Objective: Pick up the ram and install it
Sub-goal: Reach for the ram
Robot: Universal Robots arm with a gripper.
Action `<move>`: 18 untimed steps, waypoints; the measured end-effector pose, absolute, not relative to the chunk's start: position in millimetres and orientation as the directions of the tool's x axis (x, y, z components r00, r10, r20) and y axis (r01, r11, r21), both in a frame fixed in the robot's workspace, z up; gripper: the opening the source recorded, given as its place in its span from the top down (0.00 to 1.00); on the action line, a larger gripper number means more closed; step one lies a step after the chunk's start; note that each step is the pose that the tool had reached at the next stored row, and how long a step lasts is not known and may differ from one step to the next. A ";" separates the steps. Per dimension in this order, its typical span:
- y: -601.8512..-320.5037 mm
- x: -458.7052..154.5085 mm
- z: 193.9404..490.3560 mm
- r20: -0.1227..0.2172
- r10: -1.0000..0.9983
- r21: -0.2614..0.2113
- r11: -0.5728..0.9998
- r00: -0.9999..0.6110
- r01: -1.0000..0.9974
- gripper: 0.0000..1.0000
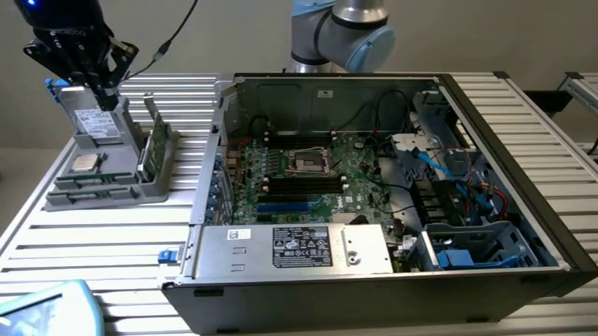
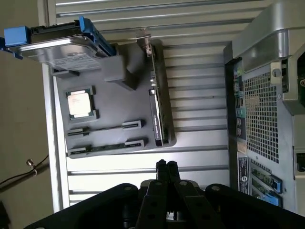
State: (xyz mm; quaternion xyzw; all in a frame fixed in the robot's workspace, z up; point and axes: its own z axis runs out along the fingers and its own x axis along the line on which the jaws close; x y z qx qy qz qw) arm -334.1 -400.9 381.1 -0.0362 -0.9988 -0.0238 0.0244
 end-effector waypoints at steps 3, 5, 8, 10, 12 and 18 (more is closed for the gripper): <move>-401.4 -347.5 378.6 0.056 0.071 0.045 0.996 -0.996 0.074 0.89; -402.2 -356.2 376.0 0.057 0.071 0.045 0.996 -0.996 0.074 0.89; -403.7 -367.3 372.1 0.059 0.071 0.045 0.996 -0.996 0.074 0.89; -404.9 -373.6 369.7 0.060 0.071 0.045 0.996 -0.996 0.074 0.89; -406.2 -379.1 367.4 0.062 0.071 0.045 0.996 -0.996 0.074 0.89; -409.4 -392.6 361.0 0.070 0.070 0.044 0.996 -0.995 0.073 0.89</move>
